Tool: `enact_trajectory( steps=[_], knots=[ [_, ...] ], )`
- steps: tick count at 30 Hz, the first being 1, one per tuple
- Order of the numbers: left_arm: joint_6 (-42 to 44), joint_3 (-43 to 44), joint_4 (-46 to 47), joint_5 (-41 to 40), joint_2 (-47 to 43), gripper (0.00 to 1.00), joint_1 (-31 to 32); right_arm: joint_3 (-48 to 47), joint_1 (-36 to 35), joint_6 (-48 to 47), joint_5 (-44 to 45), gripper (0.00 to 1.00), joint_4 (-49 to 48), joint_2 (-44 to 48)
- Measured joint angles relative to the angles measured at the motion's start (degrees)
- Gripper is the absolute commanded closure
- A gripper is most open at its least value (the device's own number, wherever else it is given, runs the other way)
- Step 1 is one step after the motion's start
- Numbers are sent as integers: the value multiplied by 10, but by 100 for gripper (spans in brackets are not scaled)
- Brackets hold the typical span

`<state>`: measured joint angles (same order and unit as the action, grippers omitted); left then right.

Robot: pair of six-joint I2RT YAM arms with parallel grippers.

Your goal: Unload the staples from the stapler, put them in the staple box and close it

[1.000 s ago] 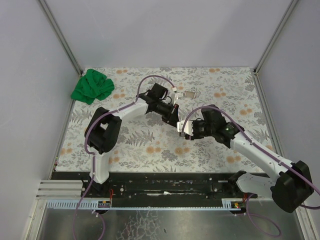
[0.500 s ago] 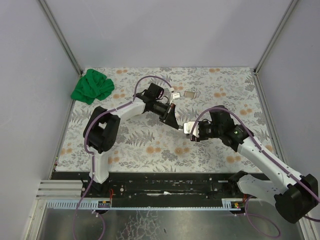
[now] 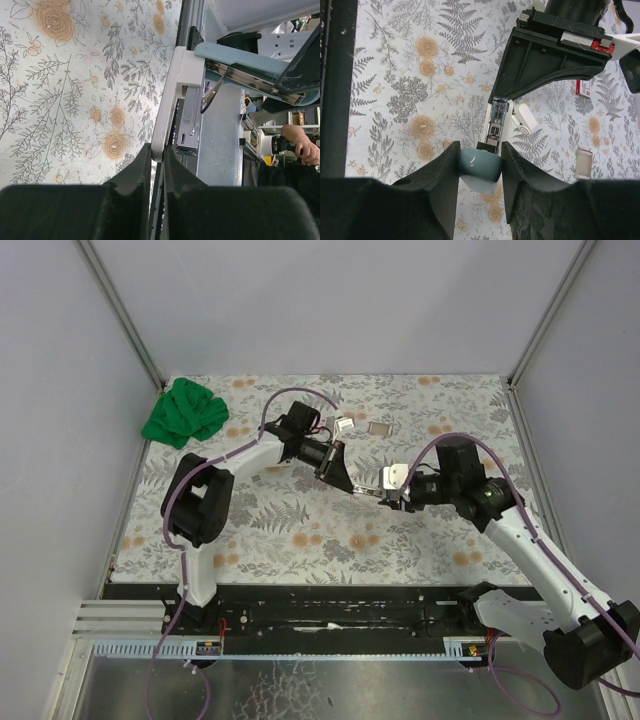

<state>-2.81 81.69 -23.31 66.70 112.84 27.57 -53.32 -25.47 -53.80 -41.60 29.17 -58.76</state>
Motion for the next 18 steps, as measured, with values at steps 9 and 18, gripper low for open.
enact_trajectory(
  steps=[9, 18],
  knots=[
    [3, -3, -3, -30, -4, 51, -19, -31, 32, 27, -52, 100, 5, 0],
    [3, -5, -3, -52, -5, 24, -25, -62, 39, 35, -90, 100, 10, -9]
  ],
)
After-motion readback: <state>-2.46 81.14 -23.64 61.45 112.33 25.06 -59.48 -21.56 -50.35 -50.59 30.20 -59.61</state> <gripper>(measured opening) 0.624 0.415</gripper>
